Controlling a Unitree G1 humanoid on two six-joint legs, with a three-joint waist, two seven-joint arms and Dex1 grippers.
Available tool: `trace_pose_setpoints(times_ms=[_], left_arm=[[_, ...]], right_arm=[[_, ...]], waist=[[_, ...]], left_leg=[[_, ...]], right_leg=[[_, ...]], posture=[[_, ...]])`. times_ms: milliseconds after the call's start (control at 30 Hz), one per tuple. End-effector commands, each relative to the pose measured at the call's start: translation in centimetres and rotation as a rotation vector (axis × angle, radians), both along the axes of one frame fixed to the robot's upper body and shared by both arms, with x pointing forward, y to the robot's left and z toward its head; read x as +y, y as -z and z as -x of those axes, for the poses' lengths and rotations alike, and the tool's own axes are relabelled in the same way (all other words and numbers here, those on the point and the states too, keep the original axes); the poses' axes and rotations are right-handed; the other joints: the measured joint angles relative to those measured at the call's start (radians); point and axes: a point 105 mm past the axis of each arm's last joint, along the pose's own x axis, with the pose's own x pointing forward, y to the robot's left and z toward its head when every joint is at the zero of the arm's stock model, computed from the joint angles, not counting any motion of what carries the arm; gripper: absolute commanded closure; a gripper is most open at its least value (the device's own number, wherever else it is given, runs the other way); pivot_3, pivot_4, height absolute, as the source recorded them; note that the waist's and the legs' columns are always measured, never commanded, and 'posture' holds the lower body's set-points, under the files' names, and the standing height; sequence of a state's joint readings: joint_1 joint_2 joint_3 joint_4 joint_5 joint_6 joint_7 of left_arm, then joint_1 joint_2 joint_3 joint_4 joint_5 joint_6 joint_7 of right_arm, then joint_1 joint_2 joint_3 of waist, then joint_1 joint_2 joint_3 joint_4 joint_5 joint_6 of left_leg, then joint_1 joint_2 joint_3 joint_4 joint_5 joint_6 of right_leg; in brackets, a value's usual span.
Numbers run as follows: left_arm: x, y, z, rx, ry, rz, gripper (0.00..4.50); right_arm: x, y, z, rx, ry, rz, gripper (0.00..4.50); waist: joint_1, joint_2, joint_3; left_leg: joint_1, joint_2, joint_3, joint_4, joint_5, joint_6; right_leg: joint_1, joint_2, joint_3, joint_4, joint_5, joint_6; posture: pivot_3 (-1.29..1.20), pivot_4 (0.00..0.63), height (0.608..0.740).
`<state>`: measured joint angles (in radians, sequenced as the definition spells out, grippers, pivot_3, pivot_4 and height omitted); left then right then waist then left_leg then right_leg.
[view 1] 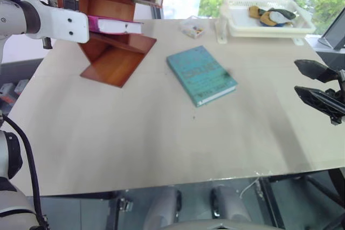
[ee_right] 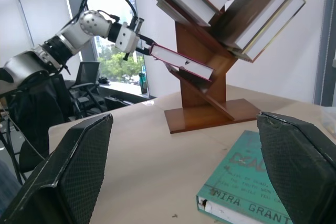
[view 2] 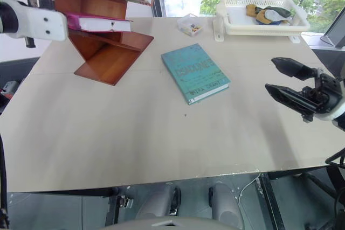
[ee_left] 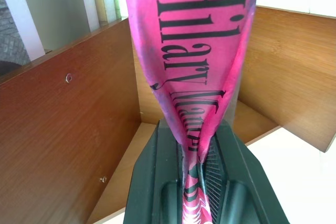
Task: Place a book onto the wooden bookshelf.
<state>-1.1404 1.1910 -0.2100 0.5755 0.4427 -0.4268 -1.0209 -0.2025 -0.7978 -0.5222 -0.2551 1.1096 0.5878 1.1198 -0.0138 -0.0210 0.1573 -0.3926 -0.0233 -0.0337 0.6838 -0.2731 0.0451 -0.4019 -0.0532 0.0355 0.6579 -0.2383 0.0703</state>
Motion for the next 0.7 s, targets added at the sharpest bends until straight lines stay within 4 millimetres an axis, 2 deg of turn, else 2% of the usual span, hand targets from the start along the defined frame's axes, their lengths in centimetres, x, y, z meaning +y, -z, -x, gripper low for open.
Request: trace_pose_setpoints(times_ms=[33,233,467,700], left_arm=[[1.2,-1.4,0.2,-0.053,-0.046,0.004,4.39],[1.0,-1.2,0.2,-0.049,-0.029,0.005,4.39],[-0.5,-1.7,0.4,-0.063,0.027,-0.007,4.39],[0.0,-1.5,0.4,-0.052,0.004,-0.053,4.39]], right_arm=[[-0.5,-1.2,0.5,-0.047,0.008,-0.003,0.00],[-1.0,-0.8,0.5,-0.030,0.019,0.029,0.00],[-1.2,-0.3,0.4,-0.016,0.024,0.044,0.00],[-1.1,0.0,0.4,-0.007,0.029,0.048,0.00]], waist=[[0.000,0.000,0.000],[0.000,0.000,0.000],[0.001,0.000,0.000],[0.002,0.000,0.000]], left_leg=[[0.000,0.000,0.000,0.000,0.000,0.000],[0.000,0.000,0.000,0.000,0.000,0.000],[0.000,0.000,0.001,0.000,0.000,0.000],[-0.002,0.000,0.000,0.000,0.000,0.000]], right_leg=[[0.000,0.000,0.000,0.000,0.000,0.000],[0.000,0.000,0.000,0.000,0.000,0.000],[0.000,0.000,0.001,0.000,0.000,0.000],[-0.001,0.000,0.001,-0.001,0.000,0.000]], posture=[[0.00,0.150,0.740],[0.00,0.150,0.740],[0.00,0.150,0.740],[0.00,0.150,0.740]])
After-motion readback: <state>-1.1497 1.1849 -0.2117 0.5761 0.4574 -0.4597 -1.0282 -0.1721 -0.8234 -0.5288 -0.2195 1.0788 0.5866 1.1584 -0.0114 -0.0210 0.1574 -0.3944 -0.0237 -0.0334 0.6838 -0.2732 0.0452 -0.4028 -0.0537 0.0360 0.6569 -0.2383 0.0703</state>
